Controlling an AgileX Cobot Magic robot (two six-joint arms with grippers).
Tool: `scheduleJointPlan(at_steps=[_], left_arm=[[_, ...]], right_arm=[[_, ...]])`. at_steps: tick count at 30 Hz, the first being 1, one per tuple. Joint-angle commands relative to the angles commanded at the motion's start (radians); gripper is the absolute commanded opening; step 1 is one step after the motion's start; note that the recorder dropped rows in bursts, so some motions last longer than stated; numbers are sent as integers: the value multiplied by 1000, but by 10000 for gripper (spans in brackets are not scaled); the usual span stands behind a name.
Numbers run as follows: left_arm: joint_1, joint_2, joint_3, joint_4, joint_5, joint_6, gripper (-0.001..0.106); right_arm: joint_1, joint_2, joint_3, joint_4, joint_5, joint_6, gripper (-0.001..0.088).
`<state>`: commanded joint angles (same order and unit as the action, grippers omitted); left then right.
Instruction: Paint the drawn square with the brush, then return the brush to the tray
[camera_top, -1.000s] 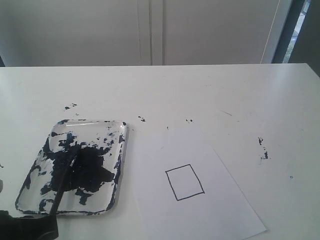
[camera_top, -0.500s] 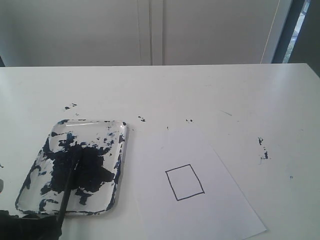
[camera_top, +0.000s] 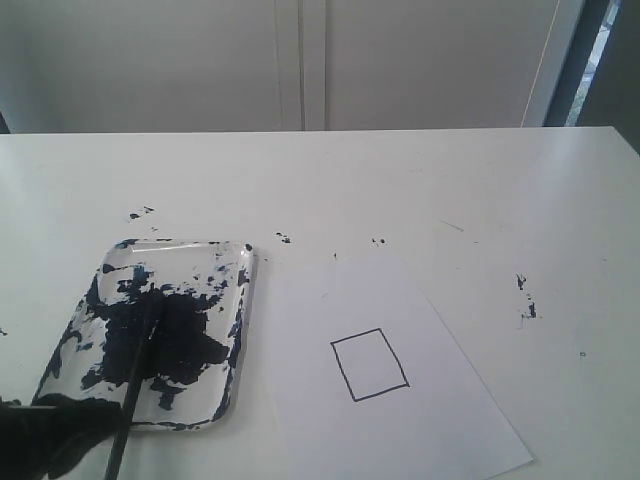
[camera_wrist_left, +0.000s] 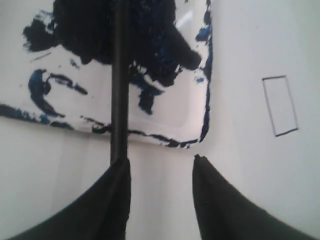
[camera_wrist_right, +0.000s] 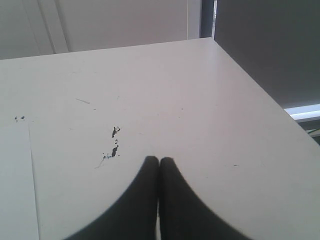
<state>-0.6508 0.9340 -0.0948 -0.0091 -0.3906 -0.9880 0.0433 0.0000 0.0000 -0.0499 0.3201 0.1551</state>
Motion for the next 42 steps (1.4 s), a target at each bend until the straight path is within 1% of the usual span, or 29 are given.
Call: scheduleJointPlan(at_steps=[2, 4, 5, 7, 9, 12, 14, 20, 21, 23, 26, 30, 35, 38, 40, 42], left_arm=[[0, -30, 0, -126, 0, 107, 358], [0, -69, 0, -224, 0, 232, 273], [0, -90, 0, -257, -7, 287, 234], [3, -129, 0, -317, -11, 422, 121], [24, -169, 0, -338, -11, 513, 4], [66, -219, 0, -370, -9, 619, 0], [97, -245, 0, -420, 4, 693, 0], [201, -327, 12, -655, 132, 1040, 0], [228, -342, 21, -696, 149, 1082, 0], [274, -363, 38, -731, 149, 1118, 0], [354, -407, 69, -734, 140, 1123, 0], [480, -468, 90, -734, 187, 1151, 0], [584, -542, 95, -734, 238, 1287, 0], [643, -590, 95, -734, 291, 1356, 0], [678, -620, 95, -734, 322, 1390, 0], [721, -652, 95, -734, 335, 1392, 0]], right_arm=[[0, 0, 0, 0, 0, 0, 0], [0, 0, 0, 0, 0, 0, 0], [0, 0, 0, 0, 0, 0, 0], [0, 0, 0, 0, 0, 0, 0], [0, 0, 0, 0, 0, 0, 0], [0, 0, 0, 0, 0, 0, 0], [0, 0, 0, 0, 0, 0, 0], [0, 0, 0, 0, 0, 0, 0], [0, 0, 0, 0, 0, 0, 0], [0, 0, 0, 0, 0, 0, 0], [0, 0, 0, 0, 0, 0, 0], [0, 0, 0, 0, 0, 0, 0], [0, 0, 0, 0, 0, 0, 0], [0, 0, 0, 0, 0, 0, 0], [0, 0, 0, 0, 0, 0, 0], [0, 0, 0, 0, 0, 0, 0]])
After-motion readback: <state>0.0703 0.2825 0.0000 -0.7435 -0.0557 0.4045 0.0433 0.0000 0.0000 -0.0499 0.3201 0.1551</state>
